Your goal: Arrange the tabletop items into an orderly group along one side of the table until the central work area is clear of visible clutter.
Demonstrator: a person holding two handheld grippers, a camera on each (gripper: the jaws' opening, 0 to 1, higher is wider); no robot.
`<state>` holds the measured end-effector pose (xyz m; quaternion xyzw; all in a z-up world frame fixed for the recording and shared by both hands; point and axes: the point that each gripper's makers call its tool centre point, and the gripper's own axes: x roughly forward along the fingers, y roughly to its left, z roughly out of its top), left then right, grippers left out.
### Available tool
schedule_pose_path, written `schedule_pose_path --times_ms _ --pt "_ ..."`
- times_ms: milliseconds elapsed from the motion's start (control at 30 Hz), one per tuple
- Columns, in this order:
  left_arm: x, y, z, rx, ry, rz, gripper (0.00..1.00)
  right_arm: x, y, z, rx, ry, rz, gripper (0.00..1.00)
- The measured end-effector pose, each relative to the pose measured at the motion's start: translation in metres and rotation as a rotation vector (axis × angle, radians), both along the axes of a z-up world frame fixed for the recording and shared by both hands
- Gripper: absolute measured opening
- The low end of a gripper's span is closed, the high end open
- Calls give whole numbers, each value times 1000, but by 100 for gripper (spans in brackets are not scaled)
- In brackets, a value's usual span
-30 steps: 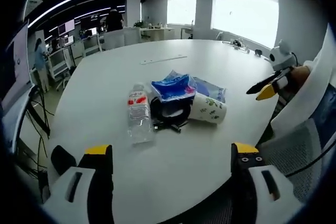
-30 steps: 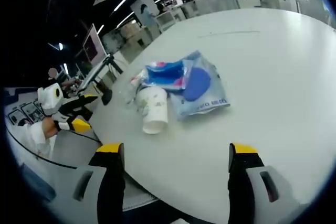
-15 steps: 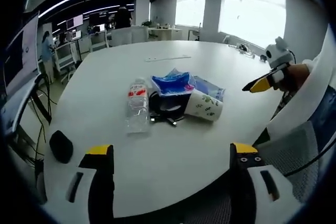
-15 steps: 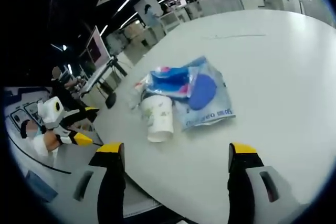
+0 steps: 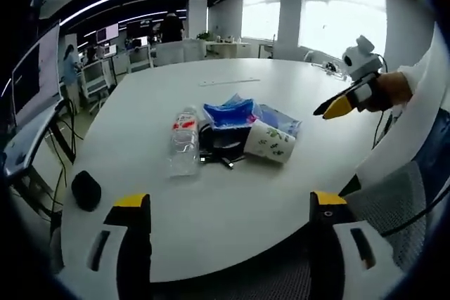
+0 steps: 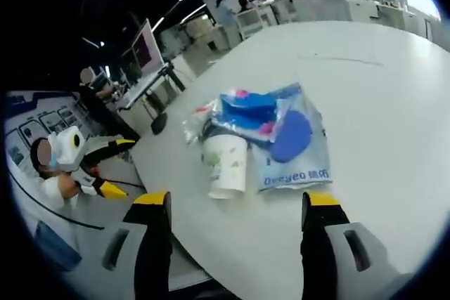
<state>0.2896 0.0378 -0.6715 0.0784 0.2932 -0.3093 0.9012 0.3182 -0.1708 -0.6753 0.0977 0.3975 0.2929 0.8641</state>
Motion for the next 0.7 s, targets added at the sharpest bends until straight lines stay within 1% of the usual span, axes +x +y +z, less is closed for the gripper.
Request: schedule_pose_path --times_ms 67,100,133,200,333,400,467,500,633,700 --pt "0 0 -3 21 -10 2 94 4 5 4 -22 -25 50 69" --pt "0 1 -5 42 -14 -1 93 5 7 5 -31 -33 70 68" --pt "0 2 -9 82 -20 -8 92 6 10 6 -46 -42 101 67" --pt "0 0 -12 106 -26 -17 89 8 15 6 -62 -45 126 67" --pt "-1 -2 -9 133 -70 -40 86 11 27 11 -67 -59 173 65" --pt "-1 -3 -11 143 -71 -46 86 12 32 12 -77 -76 211 64" --pt "-1 -3 -16 155 -55 -52 87 13 39 14 -100 -112 294 64" --pt "-3 -3 -19 167 -44 -57 87 11 43 14 -109 -125 354 63" --pt "-4 -6 -16 156 -52 -77 86 16 52 23 -103 -164 471 58" --pt "-5 -6 -18 162 -48 -80 86 21 53 26 -140 -198 557 56"
